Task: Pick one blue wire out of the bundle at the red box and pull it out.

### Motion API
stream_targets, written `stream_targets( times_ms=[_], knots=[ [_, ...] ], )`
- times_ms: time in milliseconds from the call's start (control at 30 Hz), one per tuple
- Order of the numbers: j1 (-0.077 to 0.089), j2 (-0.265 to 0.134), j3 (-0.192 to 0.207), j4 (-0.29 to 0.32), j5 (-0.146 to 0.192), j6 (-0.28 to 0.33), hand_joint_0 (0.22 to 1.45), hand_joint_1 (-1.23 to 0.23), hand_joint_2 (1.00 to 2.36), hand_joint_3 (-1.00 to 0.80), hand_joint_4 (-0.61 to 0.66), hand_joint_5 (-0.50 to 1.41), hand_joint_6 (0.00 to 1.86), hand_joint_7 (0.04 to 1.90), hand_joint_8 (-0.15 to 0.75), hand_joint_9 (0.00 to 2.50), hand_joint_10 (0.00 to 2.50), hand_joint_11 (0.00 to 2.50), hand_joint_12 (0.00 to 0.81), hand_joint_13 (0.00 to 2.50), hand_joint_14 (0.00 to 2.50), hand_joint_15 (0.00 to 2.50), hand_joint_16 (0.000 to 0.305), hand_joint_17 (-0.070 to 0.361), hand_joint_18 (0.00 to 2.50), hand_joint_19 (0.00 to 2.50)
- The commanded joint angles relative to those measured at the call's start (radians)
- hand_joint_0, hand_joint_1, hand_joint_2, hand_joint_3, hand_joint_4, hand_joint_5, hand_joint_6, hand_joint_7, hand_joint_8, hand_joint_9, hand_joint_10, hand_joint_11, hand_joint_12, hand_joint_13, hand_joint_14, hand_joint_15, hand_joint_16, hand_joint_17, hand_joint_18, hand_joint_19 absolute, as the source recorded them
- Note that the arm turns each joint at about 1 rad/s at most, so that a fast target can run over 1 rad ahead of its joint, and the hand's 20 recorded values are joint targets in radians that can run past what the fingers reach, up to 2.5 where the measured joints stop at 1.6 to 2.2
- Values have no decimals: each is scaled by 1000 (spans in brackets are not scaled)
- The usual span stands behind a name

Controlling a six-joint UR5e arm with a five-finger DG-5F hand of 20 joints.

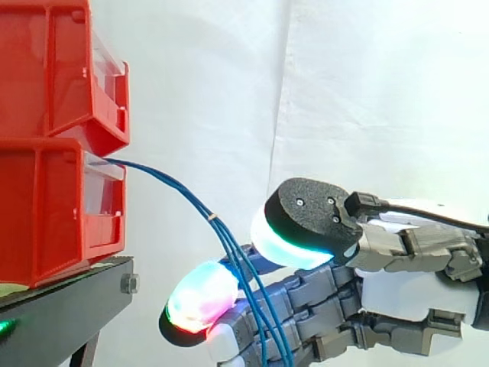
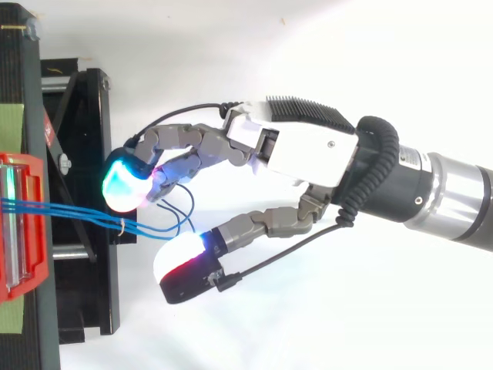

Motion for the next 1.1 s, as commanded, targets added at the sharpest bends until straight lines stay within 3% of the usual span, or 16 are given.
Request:
stream_targets(
  times_ms=[0, 300, 933, 1067],
  knots=[
    [-3, -1, 10, -2, -20, 7, 564, -716, 1000, -500, 347, -118, 503, 1105, 366, 688, 15, 506, 453, 730, 14, 481, 65, 146, 702, 593],
    [-10, -1, 40, -9, -25, 4, 572, -724, 1000, -500, 337, -113, 502, 1157, 362, 687, 15, 507, 451, 729, 14, 484, 64, 145, 704, 593],
    [-15, -1, 40, -16, -26, 7, 593, -734, 1004, -447, 289, -110, 513, 1273, 364, 696, 14, 519, 450, 740, 14, 482, 64, 144, 720, 592],
    [-16, -1, 40, -13, -26, 7, 599, -732, 1007, -420, 280, -120, 557, 1230, 364, 699, 12, 516, 449, 743, 14, 483, 64, 144, 728, 592]
  ],
)
